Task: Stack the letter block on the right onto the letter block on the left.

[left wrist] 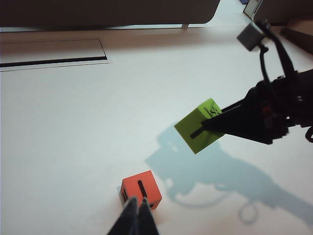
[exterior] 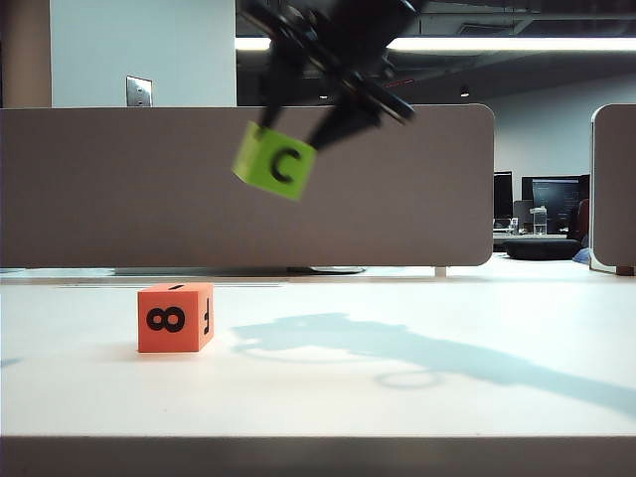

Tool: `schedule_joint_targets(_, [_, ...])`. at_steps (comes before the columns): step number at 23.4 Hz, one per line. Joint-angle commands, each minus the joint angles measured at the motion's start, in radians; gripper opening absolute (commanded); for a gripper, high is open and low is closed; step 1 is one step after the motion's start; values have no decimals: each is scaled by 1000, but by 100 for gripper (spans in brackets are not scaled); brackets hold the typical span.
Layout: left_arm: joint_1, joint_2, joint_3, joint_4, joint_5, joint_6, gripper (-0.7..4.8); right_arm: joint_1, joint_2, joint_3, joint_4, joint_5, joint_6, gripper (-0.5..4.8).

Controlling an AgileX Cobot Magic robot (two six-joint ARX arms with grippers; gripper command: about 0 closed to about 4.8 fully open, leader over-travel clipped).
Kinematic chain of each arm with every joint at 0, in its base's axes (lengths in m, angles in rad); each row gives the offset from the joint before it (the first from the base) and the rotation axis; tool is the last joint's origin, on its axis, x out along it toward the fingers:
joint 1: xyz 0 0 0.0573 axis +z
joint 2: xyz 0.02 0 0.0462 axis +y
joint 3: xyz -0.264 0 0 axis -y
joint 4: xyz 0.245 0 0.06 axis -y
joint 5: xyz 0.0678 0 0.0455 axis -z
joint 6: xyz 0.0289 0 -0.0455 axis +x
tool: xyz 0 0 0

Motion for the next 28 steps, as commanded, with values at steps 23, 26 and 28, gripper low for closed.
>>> schedule_joint_targets(23, [0,-3,4,8,-2,2,-6,179,306,264,-98,133,-288,229])
schedule_joint_targets(26, [0,-3,4,8,-2,2,-6,178,314,264,-78,134,-296,229])
schedule_joint_targets(28, [0,-3,4,4,-2,2,-6,175,331,264,-74,132,-297,229])
